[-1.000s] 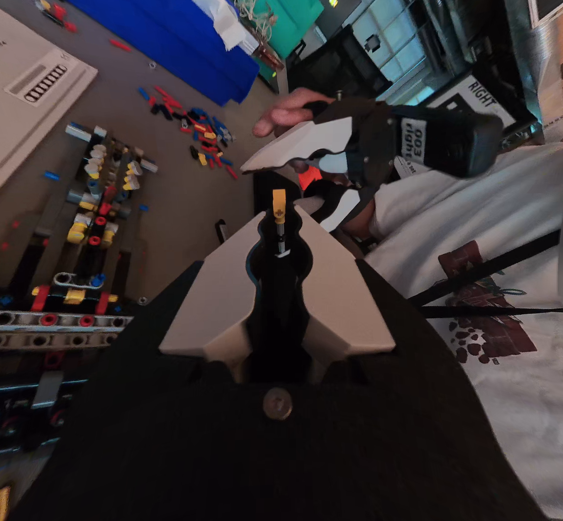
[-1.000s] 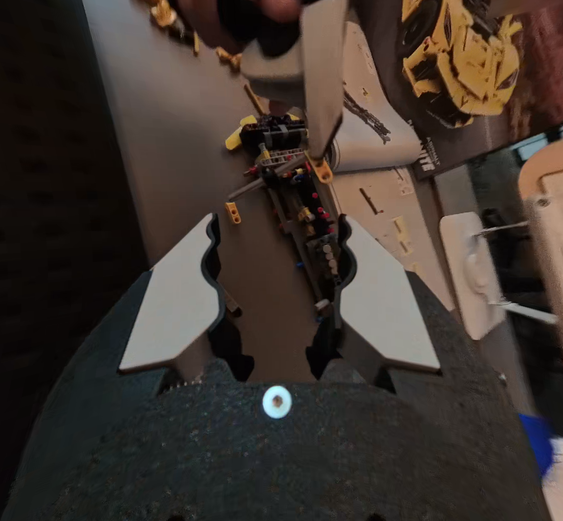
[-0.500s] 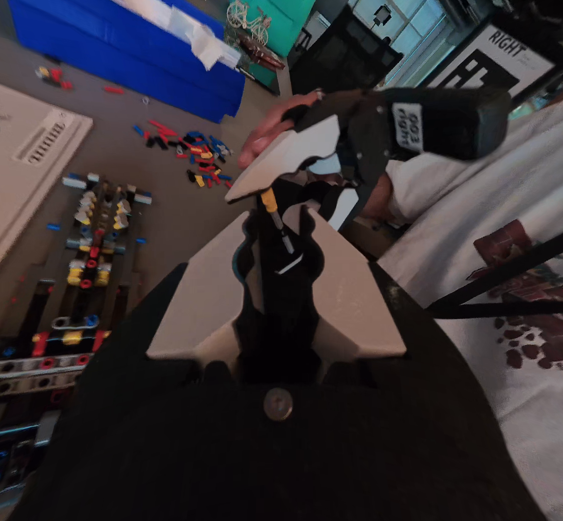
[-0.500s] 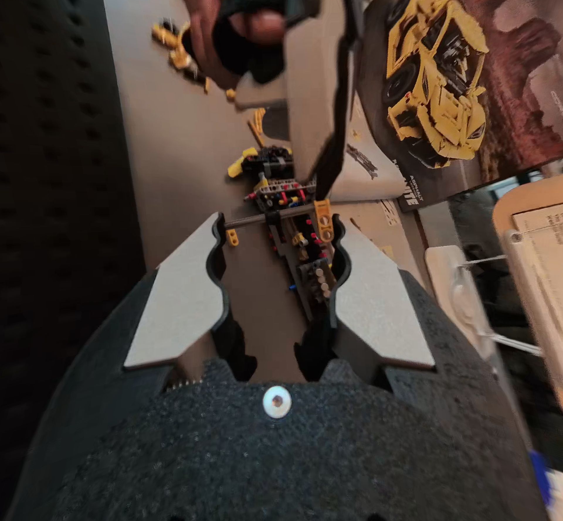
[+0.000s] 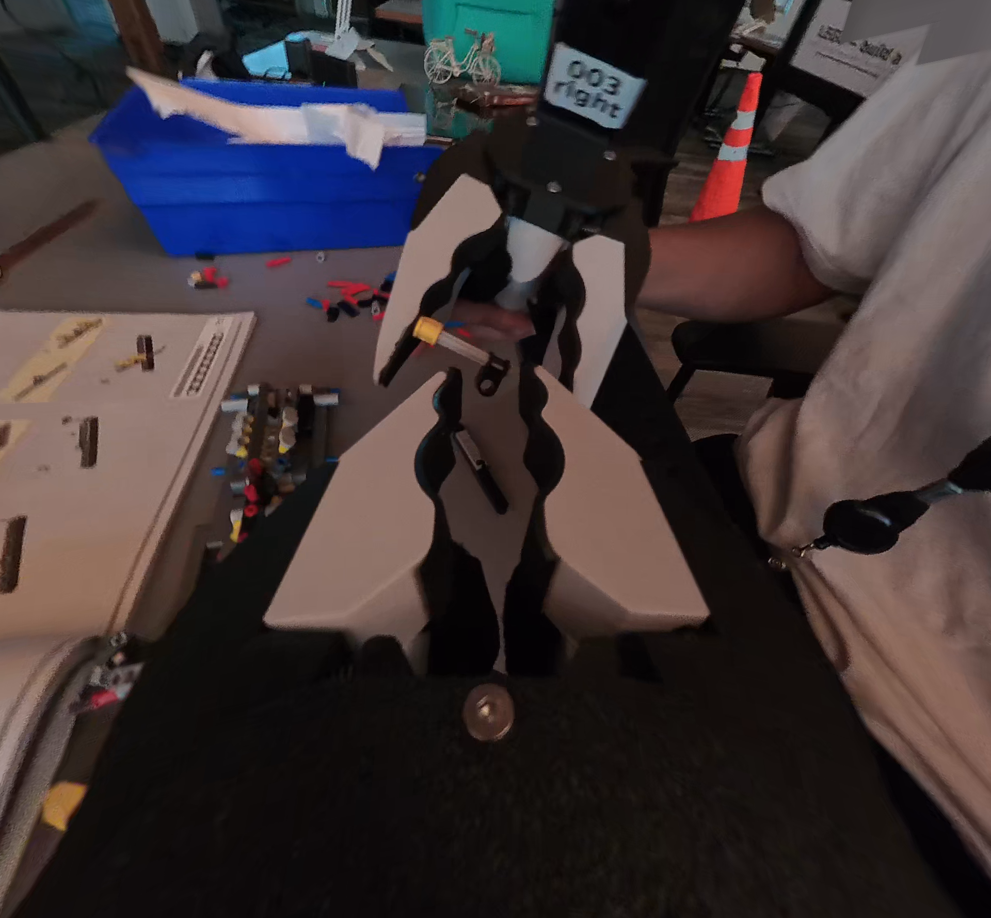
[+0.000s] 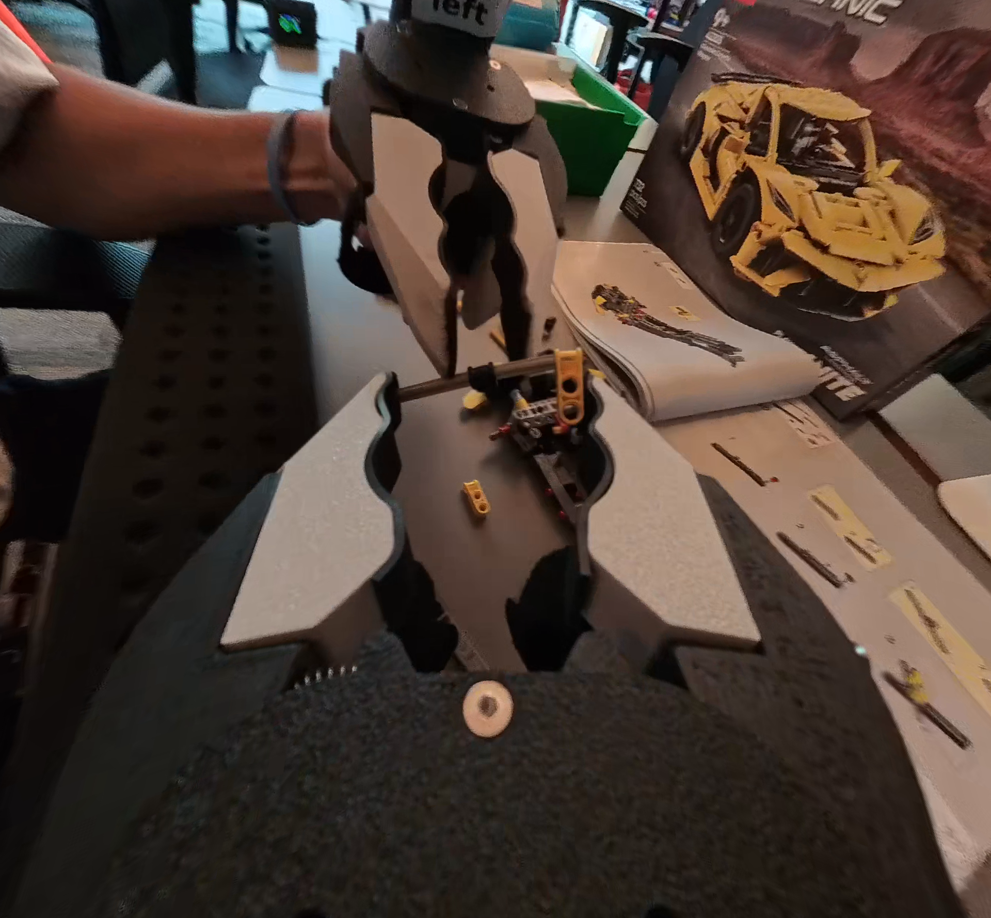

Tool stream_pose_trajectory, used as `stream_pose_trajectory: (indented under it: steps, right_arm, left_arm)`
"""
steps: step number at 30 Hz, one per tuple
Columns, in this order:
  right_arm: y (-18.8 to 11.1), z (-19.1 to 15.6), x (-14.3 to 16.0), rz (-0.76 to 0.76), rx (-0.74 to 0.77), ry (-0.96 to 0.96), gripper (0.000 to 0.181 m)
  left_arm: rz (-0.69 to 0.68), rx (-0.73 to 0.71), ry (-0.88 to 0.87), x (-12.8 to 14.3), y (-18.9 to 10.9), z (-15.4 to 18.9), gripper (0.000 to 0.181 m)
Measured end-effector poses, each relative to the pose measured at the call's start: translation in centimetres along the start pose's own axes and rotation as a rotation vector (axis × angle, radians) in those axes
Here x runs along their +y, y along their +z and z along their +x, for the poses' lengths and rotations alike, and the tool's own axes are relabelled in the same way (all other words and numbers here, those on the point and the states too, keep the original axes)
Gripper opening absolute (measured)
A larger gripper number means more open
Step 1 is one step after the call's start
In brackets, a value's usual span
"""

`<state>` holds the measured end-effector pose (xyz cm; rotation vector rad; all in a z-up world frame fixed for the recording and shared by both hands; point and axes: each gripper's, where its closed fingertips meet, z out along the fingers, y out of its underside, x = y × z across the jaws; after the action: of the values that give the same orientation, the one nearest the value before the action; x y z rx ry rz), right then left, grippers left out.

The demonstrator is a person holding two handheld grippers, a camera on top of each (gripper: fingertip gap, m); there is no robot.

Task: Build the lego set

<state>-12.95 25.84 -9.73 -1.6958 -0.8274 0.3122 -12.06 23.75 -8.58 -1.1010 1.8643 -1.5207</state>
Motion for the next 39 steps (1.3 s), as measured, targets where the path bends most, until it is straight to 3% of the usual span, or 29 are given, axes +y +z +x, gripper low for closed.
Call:
stream_pose_trajectory:
  steps: [3, 6, 8, 12, 14, 18, 20, 23, 27, 31, 35, 39]
  right_arm:
    - [0.3, 1.7, 0.5, -0.031, 0.137, -0.067, 0.067]
    - [0.0, 3.8, 0.2, -0.04, 0.344, -0.164, 0.07]
    - [-0.1, 4.2, -0.2, -0.038, 0.43, -0.228, 0.069]
    - [0.5, 3.8, 0.4, -0.072, 0.449, -0.285, 0.069]
    - [0.8, 3.7, 0.9, -0.083, 0.42, -0.26, 0.069]
    - [0.5, 2.6, 1.6, -0.048, 0.226, -0.021, 0.068]
    - [-0.4, 2.1, 1.2, 0.023, 0.078, 0.173, 0.064]
    - [-2.5, 2.5, 0.9, 0.074, -0.025, 0.329, 0.045]
    - [-3.4, 2.5, 1.2, 0.017, -0.042, 0.343, 0.04]
    - [-2.7, 3.4, 2.2, -0.02, 0.039, 0.45, 0.037]
    - [-2.3, 3.2, 2.4, 0.025, 0.04, 0.48, 0.025]
    - [-2.3, 3.0, 2.8, 0.036, 0.064, 0.445, 0.023]
  left_arm:
    - [0.009, -0.053, -0.203, 0.7, -0.6, -2.3, 0.03]
    - [0.076, 0.087, -0.427, 0.5, -0.5, -1.7, 0.034]
    - [0.063, 0.119, -0.465, 0.8, 0.4, -1.3, 0.03]
    - [0.115, 0.114, -0.512, 0.5, 0.8, -1.9, 0.004]
    - [0.094, 0.095, -0.494, 1.1, 1.0, -2.0, 0.003]
    - [-0.005, -0.021, -0.346, 2.5, 1.0, -2.7, 0.003]
    - [-0.064, -0.105, -0.162, 2.8, 0.7, -2.9, 0.003]
    - [-0.136, -0.213, 0.144, 3.1, 0.5, -2.9, 0.003]
    - [-0.21, -0.342, 0.363, 3.7, 0.7, -3.7, 0.003]
    - [-0.273, -0.508, 0.62, 3.7, 1.0, -4.9, 0.003]
    - [-0.304, -0.575, 0.723, 3.8, 1.3, -5.2, 0.002]
    - [-0.33, -0.593, 0.771, 4.1, 1.4, -5.4, 0.002]
